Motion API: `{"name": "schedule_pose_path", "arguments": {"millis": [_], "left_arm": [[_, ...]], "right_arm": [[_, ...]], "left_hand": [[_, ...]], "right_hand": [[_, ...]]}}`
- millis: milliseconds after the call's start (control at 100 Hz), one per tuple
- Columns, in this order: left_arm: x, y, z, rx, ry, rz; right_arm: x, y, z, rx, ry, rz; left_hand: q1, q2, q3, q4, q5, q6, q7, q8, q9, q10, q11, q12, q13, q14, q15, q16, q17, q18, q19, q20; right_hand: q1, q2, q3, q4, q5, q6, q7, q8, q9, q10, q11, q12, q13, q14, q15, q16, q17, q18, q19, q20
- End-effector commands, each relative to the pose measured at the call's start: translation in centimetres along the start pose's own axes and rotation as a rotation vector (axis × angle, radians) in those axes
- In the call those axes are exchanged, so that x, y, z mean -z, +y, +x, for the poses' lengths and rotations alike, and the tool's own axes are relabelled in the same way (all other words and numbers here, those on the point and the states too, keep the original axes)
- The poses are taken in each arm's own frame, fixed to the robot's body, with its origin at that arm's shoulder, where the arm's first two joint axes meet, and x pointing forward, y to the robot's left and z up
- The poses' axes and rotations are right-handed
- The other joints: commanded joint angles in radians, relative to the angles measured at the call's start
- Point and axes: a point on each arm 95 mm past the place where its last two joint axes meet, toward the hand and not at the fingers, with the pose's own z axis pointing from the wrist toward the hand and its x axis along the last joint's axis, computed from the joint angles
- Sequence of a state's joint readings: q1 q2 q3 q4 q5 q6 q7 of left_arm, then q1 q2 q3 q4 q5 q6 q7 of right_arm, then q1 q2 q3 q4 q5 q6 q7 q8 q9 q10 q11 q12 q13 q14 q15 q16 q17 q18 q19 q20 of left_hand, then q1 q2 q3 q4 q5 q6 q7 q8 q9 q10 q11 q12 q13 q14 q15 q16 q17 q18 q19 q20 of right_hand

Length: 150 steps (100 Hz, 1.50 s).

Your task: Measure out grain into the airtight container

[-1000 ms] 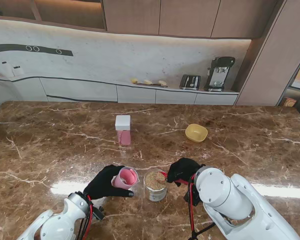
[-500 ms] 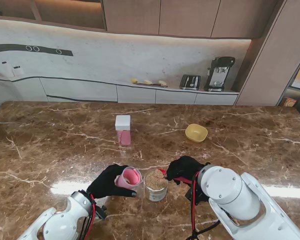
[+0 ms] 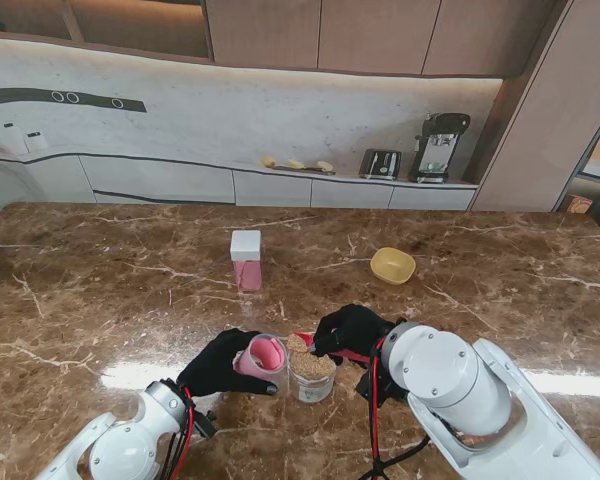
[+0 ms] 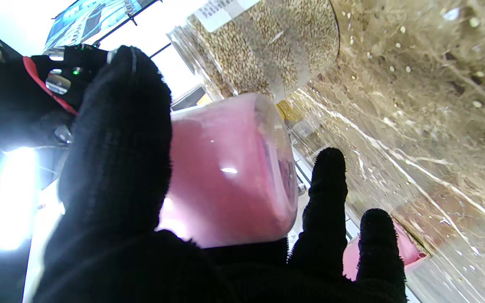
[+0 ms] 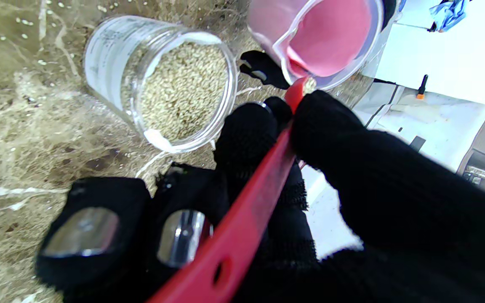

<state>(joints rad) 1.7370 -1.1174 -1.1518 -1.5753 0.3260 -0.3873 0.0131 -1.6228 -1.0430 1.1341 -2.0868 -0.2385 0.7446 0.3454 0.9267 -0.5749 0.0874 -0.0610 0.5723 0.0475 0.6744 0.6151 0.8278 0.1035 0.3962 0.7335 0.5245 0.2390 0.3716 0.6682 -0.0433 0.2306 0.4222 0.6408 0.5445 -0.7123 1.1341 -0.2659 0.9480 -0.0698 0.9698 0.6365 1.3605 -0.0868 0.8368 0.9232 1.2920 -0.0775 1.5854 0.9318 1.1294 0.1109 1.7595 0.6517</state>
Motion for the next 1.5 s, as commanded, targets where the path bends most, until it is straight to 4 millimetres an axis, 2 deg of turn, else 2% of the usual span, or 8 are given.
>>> {"name": "schedule_pose_path", "arguments": {"millis": [0, 420, 900, 1070, 1300, 1490], "left_arm": [[0.2, 0.4, -0.2, 0.004, -0.004, -0.011], [0.1, 0.4, -0.1, 0.004, 0.001, -0.018], [-0.1, 0.4, 0.1, 0.009, 0.018, -0.014], [0.0, 0.5, 0.0, 0.015, 0.016, -0.011], [0.2, 0.5, 0.0, 0.017, 0.012, -0.006], [0.3, 0.5, 0.0, 0.017, 0.007, -0.005]], "right_arm": [[-0.3, -0.6, 0.2, -0.008, 0.004, 0.033], [-1.4, -2.1, 1.3, 0.082, 0.035, 0.07], [-0.1, -3.8, 3.5, 0.411, 0.212, -0.08], [-0.2, -5.2, 3.4, 0.589, 0.295, -0.147], [-1.8, -6.6, 1.9, 0.85, 0.425, -0.234], [-1.7, -6.3, 2.0, 0.877, 0.445, -0.303]], "left_hand": [[0.108, 0.206, 0.159, -0.007, 0.188, -0.206, 0.168, 0.01, -0.019, -0.026, 0.02, -0.004, -0.025, -0.023, -0.03, -0.012, -0.002, -0.002, -0.031, 0.019], [0.106, 0.207, 0.157, -0.007, 0.186, -0.211, 0.169, 0.011, -0.019, -0.029, 0.021, -0.004, -0.025, -0.025, -0.03, -0.012, -0.001, -0.003, -0.033, 0.02], [0.107, 0.208, 0.154, -0.007, 0.185, -0.208, 0.168, 0.01, -0.02, -0.03, 0.02, -0.003, -0.027, -0.026, -0.032, -0.013, -0.001, -0.004, -0.036, 0.022], [0.108, 0.208, 0.154, -0.007, 0.186, -0.207, 0.168, 0.01, -0.02, -0.027, 0.02, -0.004, -0.027, -0.025, -0.032, -0.013, -0.001, -0.004, -0.037, 0.022], [0.109, 0.207, 0.155, -0.007, 0.188, -0.206, 0.168, 0.01, -0.018, -0.025, 0.02, -0.004, -0.026, -0.022, -0.031, -0.013, 0.0, -0.003, -0.039, 0.022], [0.107, 0.207, 0.155, -0.007, 0.186, -0.207, 0.168, 0.01, -0.018, -0.028, 0.021, -0.003, -0.025, -0.026, -0.03, -0.012, 0.001, -0.003, -0.039, 0.023]], "right_hand": [[0.059, 0.018, 0.043, 0.069, 0.015, -0.042, 0.032, 0.016, 0.076, 0.056, 0.03, -0.005, 0.029, -0.093, 0.058, 0.042, 0.043, -0.003, 0.12, 0.001], [0.057, 0.015, 0.045, 0.067, 0.015, -0.045, 0.032, 0.016, 0.076, 0.054, 0.031, -0.005, 0.029, -0.086, 0.059, 0.042, 0.042, 0.001, 0.12, 0.0], [0.045, -0.003, 0.068, 0.057, 0.027, -0.059, 0.037, 0.018, 0.079, 0.048, 0.04, -0.002, 0.029, -0.085, 0.062, 0.043, 0.042, 0.011, 0.124, 0.002], [0.037, -0.016, 0.085, 0.05, 0.034, -0.066, 0.041, 0.022, 0.08, 0.046, 0.048, -0.002, 0.029, -0.085, 0.064, 0.045, 0.043, 0.011, 0.127, 0.004], [0.016, -0.037, 0.122, 0.035, 0.047, -0.086, 0.043, 0.024, 0.082, 0.032, 0.069, -0.005, 0.029, -0.093, 0.071, 0.051, 0.044, 0.005, 0.134, 0.011], [0.016, -0.037, 0.128, 0.029, 0.047, -0.087, 0.043, 0.024, 0.081, 0.035, 0.072, -0.01, 0.029, -0.092, 0.07, 0.052, 0.044, 0.002, 0.134, 0.013]]}}
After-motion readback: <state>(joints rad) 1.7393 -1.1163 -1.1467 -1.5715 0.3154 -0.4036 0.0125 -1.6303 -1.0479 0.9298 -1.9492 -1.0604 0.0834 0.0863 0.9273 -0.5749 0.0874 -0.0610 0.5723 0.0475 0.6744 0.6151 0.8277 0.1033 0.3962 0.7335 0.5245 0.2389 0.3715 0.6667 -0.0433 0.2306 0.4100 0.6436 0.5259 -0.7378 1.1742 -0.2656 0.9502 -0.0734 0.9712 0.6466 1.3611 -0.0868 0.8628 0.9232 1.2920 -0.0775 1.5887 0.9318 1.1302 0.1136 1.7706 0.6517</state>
